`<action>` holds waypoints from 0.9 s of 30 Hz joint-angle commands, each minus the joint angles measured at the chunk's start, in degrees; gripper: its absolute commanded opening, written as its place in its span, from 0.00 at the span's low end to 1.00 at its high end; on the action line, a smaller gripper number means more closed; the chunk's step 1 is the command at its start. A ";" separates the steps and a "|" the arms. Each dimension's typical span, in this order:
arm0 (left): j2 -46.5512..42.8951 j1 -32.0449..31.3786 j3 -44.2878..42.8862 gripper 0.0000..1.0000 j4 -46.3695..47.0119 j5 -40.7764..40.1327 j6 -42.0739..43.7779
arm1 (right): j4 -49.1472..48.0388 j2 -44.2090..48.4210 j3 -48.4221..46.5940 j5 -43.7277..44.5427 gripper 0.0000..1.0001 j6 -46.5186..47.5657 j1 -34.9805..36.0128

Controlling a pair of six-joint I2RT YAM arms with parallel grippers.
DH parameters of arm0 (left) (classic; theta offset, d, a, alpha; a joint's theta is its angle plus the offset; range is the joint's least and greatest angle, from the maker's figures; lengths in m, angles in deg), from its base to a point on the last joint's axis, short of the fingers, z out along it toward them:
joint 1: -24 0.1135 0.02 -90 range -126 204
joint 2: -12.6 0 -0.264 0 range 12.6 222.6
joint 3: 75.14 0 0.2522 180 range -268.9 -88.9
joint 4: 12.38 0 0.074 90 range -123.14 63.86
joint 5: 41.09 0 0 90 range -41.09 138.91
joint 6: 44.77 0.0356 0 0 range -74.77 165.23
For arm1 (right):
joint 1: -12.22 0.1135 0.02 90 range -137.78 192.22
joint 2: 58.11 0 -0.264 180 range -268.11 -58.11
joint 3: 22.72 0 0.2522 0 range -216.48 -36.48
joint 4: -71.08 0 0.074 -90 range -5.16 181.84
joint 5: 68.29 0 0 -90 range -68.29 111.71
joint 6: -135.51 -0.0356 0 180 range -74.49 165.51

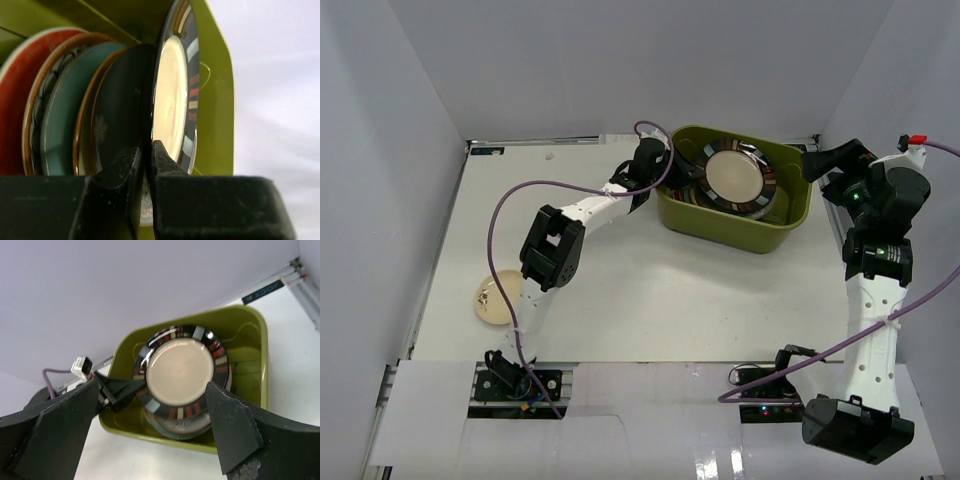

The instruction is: Place the plates into the plastic bin on the countertop

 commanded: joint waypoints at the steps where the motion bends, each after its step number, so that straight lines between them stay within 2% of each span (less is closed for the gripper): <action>1: -1.51 -0.84 -4.07 0.21 2.56 1.21 -2.02 | -0.88 1.08 2.69 -6.14 0.93 0.82 0.04; 2: -1.51 -0.84 -3.90 0.33 2.46 1.30 -2.02 | -0.97 2.48 3.48 -7.27 0.92 0.82 0.22; 3: -1.60 -0.84 -3.89 0.59 2.46 1.39 -1.33 | -1.23 3.36 5.31 -7.89 0.92 0.73 0.31; 7: -3.61 -0.84 -4.16 0.98 -1.04 0.16 2.00 | -0.71 7.14 9.10 -10.62 0.92 0.65 0.48; 11: -6.43 -0.84 -5.12 0.98 -5.79 -1.07 5.00 | 0.34 10.57 10.69 -11.68 0.92 0.64 0.75; 14: -5.91 -0.84 -11.78 0.98 -16.14 -4.04 10.88 | 1.75 11.54 9.82 -13.25 0.93 0.73 1.36; 16: -4.59 -0.84 -19.69 0.98 -24.99 -6.51 16.31 | 2.54 12.16 9.46 -13.44 0.93 0.38 1.71; 18: -3.97 -0.84 -22.86 0.98 -29.77 -9.41 19.14 | 3.07 12.95 9.20 -13.35 0.93 0.38 2.07; 23: -5.38 -0.84 -22.35 0.98 -30.76 -12.06 28.10 | 5.09 13.56 8.32 -14.32 0.93 0.82 2.42; 27: -4.94 -0.84 -24.54 0.98 -29.79 -9.70 34.17 | 6.23 14.09 7.62 -15.02 0.93 0.56 2.59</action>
